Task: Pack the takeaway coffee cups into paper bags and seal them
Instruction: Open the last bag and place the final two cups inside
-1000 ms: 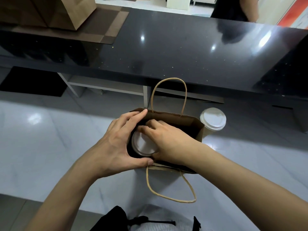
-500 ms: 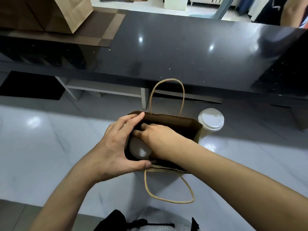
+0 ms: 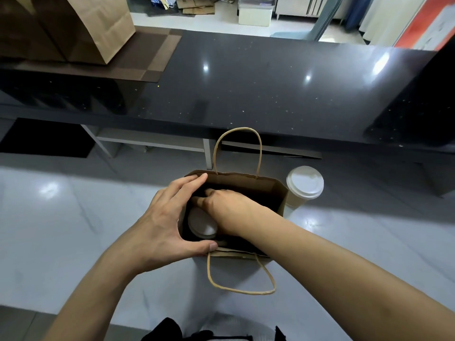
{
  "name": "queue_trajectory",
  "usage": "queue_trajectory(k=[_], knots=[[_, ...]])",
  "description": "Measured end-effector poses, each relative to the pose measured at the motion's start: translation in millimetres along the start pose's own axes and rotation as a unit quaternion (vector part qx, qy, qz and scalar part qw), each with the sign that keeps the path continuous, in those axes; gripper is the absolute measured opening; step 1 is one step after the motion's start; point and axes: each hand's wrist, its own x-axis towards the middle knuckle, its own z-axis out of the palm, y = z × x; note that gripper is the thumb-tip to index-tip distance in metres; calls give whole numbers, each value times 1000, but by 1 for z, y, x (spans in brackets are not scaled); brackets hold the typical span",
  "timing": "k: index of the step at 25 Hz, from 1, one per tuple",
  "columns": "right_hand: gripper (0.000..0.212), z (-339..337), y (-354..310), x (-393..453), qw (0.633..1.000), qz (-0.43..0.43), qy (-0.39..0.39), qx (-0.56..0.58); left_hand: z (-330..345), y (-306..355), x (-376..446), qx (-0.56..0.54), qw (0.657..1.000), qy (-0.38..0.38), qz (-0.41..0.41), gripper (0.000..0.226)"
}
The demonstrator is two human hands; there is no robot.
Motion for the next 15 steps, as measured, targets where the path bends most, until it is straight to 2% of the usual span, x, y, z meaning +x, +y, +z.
queue_trajectory(k=[9,11,15], knots=[[85,6,7,-25,998,-2,42,48,0,0,2,2,1000,9,3,114],[76,2,12,-40,994,-1,70,88,0,-1,2,1,1000,12,3,113],[43,-3,24,-74,973,-2,162,162,1,-2,1,0,1000,14,4,113]])
